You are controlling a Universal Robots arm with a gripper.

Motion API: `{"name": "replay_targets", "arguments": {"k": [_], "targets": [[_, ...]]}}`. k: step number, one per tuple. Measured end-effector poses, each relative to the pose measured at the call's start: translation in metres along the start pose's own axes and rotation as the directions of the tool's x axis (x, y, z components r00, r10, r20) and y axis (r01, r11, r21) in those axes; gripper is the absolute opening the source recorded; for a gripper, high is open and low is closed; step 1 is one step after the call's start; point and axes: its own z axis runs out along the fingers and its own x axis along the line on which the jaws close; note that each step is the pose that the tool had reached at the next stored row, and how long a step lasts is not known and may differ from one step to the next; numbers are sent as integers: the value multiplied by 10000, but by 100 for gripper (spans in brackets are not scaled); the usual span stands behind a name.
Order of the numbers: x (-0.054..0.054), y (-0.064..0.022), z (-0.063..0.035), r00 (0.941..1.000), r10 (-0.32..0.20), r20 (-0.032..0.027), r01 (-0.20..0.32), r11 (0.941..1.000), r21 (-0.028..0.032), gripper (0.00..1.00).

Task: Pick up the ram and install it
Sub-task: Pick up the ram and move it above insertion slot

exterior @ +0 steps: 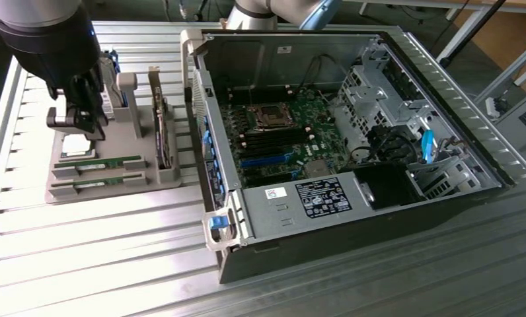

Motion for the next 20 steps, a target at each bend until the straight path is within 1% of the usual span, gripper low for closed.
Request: {"name": "replay_targets", "arguments": {"k": [12, 20], "targets": [[5, 2, 95, 10000, 0, 0, 0, 10000, 0, 30], [7, 5, 177, 10000, 0, 0, 0, 10000, 0, 30]]}}
